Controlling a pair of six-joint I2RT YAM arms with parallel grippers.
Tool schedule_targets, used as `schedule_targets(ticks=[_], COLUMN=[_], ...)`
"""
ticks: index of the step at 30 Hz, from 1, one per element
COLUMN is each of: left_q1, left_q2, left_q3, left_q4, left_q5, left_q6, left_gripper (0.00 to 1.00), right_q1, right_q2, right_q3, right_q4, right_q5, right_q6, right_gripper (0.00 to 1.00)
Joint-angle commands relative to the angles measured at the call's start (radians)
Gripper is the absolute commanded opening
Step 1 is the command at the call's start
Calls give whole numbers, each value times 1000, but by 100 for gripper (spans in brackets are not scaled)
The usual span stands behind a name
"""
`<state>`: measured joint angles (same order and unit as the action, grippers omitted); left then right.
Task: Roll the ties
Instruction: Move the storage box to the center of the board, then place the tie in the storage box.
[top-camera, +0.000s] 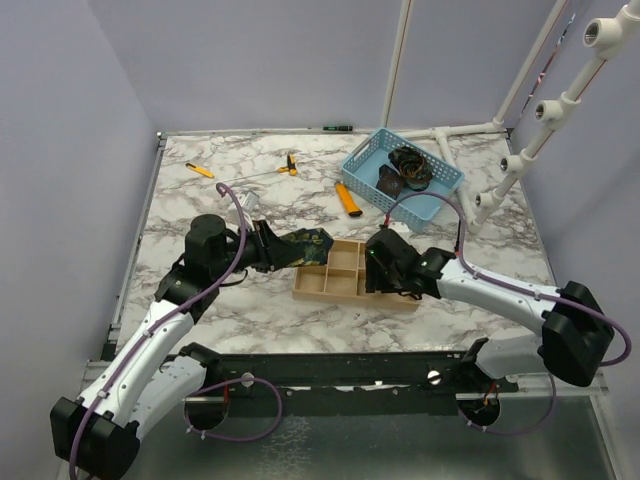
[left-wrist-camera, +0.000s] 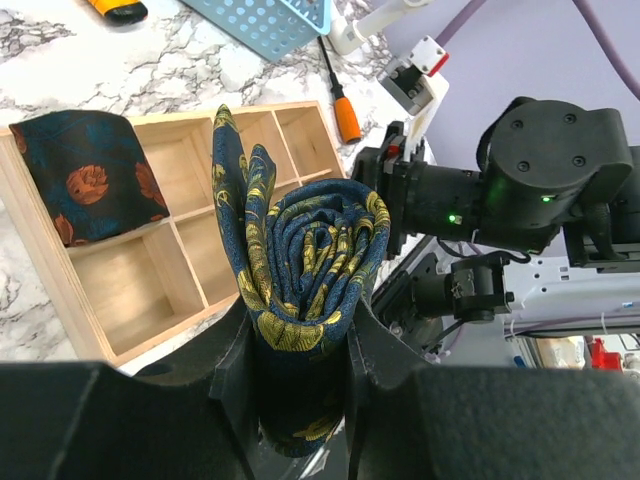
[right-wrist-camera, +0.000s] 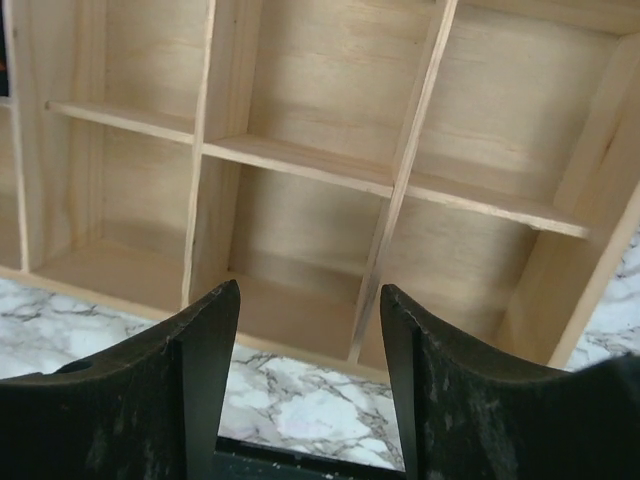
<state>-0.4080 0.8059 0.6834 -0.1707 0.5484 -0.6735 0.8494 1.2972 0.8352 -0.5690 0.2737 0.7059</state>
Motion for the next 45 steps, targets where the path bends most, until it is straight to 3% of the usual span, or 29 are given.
schedule_targets(ticks=[1,12,17,24,26,27,29,36,45], left_q1=[-6,-6,-8,-9,-9,-9,-10,-10,-11], left_q2=[-1,23,63,43,39,44,43,7,59], left_q3=[-33,-69,-71,-47,-39,-34,-37,-45,-54], left_q4=[47,47,36,23,26,29,30,34,34], left_q5=[-8,26,41,56,62,73,76,98,191], left_q6=[-24,-26,-31,-11,-12,-15,-20,-31,-34], left_gripper=[0,0,0,0,0,0,0,0,0], right_q1=[5,3,0,14,25,45,49,59,60], right_q2=[76,16,3,-228,-190,-21,58,194,141], right_q3=[-25,-163,-143,-123,-73,29,64,72,-28], right_q4=[76,48,-64,55,79,77,73,106,7], right_q5=[41,27,85,44,-20,-99,-120,-157,-36], right_q6=[-19,20,125,91,60,18,17,13,-13], right_gripper=[62,59,58,60,60,60,59,52,30])
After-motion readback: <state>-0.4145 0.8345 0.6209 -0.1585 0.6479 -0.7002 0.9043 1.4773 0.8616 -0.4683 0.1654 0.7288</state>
